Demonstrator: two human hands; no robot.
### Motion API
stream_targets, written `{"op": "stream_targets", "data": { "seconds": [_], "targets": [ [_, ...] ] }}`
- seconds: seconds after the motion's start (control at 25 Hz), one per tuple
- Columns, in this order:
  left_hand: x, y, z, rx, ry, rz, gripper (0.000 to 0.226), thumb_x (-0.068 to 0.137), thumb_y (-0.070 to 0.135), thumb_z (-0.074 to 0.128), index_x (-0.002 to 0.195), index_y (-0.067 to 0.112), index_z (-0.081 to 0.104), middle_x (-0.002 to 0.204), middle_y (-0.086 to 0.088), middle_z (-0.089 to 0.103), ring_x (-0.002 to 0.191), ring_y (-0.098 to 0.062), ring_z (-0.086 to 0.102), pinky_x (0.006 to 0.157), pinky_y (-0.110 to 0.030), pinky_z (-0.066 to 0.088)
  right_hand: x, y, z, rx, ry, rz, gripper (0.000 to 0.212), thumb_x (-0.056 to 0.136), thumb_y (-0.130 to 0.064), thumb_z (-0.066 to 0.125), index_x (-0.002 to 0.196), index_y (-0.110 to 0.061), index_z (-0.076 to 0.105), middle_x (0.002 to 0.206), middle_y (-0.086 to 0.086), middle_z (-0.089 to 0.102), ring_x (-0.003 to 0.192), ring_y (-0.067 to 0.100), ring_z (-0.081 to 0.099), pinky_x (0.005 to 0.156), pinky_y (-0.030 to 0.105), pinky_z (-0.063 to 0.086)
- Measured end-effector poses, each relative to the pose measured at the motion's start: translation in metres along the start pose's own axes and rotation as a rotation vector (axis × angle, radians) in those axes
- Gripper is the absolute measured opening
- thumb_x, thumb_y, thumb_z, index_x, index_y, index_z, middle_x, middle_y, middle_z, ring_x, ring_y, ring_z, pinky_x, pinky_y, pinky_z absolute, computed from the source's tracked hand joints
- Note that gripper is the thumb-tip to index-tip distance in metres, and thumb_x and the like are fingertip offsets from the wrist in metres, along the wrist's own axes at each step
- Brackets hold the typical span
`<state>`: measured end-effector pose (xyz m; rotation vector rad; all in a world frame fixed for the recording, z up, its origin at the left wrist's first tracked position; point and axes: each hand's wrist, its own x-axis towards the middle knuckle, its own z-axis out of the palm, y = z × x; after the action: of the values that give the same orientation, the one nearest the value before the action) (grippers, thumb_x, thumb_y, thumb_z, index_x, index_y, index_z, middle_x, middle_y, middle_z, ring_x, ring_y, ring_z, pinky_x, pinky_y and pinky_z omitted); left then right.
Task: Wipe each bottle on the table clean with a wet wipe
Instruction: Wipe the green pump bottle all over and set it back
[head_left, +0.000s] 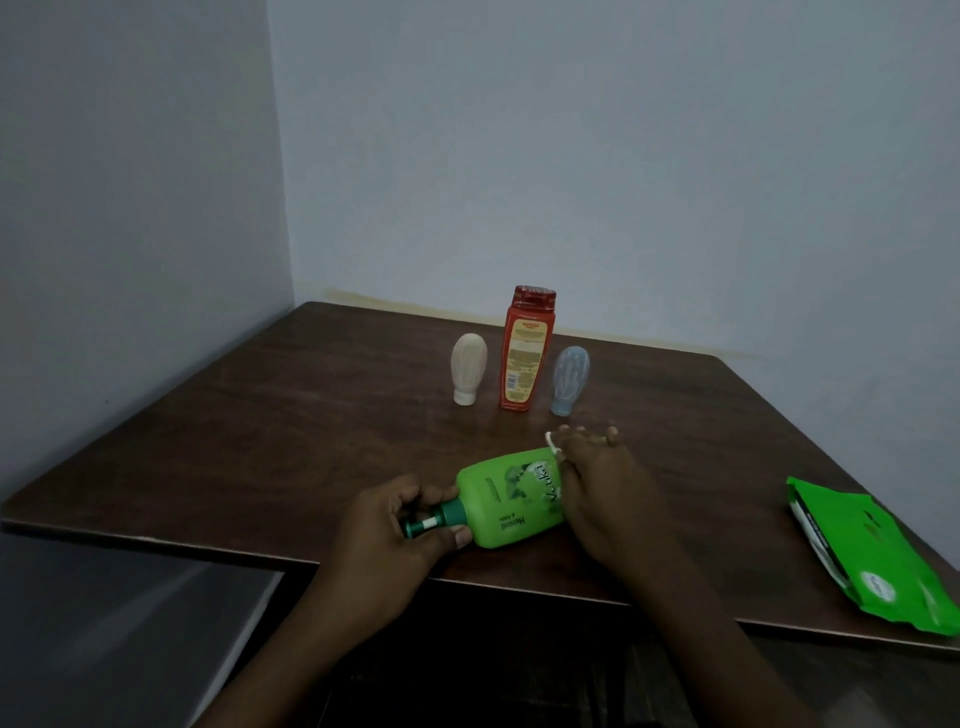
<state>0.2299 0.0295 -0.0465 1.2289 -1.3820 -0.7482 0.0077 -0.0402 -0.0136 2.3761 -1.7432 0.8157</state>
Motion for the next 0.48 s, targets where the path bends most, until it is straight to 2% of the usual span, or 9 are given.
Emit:
{"op": "stream_targets", "data": {
  "seconds": [0.04,0.12,0.16,0.28,0.36,0.48],
  "targets": [
    [0.001,-0.001,0.0,0.004,0.006,0.003,0.025,0.07,-0.001,0.091,0.087,0.012,0.077,0.093,0.013,0.08,0.082,0.001,0.073,0.069,-0.01,0.053,0.002,0.0,-0.001,-0.028,0.023,0.036,0.032,0.098,-0.021,0.043,0.122,-0.02,0.064,0.125,0.001,0.067,0.117,0.02,0.06,0.115,0.034,0.031],
    [0.003,-0.003,0.0,0.003,0.014,-0.001,0.028,0.069,0.0,0.091,0.089,0.014,0.078,0.094,0.014,0.08,0.085,-0.001,0.074,0.072,-0.012,0.055,0.002,-0.01,-0.004,-0.067,0.045,0.051,0.028,0.097,-0.022,0.041,0.111,-0.018,0.065,0.112,0.003,0.069,0.105,0.023,0.064,0.111,0.036,0.034],
    [0.002,-0.003,-0.001,0.0,0.013,-0.007,0.028,0.069,0.0,0.092,0.089,0.015,0.079,0.093,0.012,0.081,0.085,-0.002,0.074,0.073,-0.014,0.056,0.001,-0.019,-0.004,-0.051,0.035,0.008,0.03,0.096,-0.02,0.04,0.114,-0.016,0.064,0.114,0.005,0.069,0.108,0.023,0.063,0.114,0.035,0.031],
    [0.002,-0.001,-0.007,-0.008,0.001,-0.001,0.027,0.067,-0.002,0.092,0.086,0.013,0.08,0.086,0.005,0.081,0.077,-0.003,0.074,0.067,-0.017,0.056,-0.007,-0.058,0.004,0.075,-0.079,-0.26,0.045,0.093,-0.019,0.038,0.134,-0.011,0.057,0.14,0.007,0.058,0.133,0.02,0.049,0.123,0.033,0.017],
    [0.003,-0.002,-0.017,-0.002,0.002,0.012,0.023,0.067,-0.008,0.088,0.081,0.007,0.078,0.082,0.003,0.081,0.072,-0.004,0.073,0.064,-0.016,0.055,-0.011,-0.083,0.016,0.071,-0.089,-0.41,0.05,0.092,-0.022,0.037,0.137,-0.01,0.054,0.145,0.007,0.053,0.139,0.02,0.042,0.123,0.037,0.017],
    [0.002,0.002,-0.017,-0.023,0.02,0.011,0.024,0.068,-0.011,0.086,0.08,0.008,0.078,0.083,0.003,0.081,0.075,-0.006,0.075,0.066,-0.017,0.057,-0.025,-0.084,0.024,0.085,-0.037,-0.44,0.054,0.09,-0.021,0.039,0.141,-0.008,0.049,0.149,0.007,0.048,0.145,0.021,0.034,0.123,0.039,0.017]
  ]
}}
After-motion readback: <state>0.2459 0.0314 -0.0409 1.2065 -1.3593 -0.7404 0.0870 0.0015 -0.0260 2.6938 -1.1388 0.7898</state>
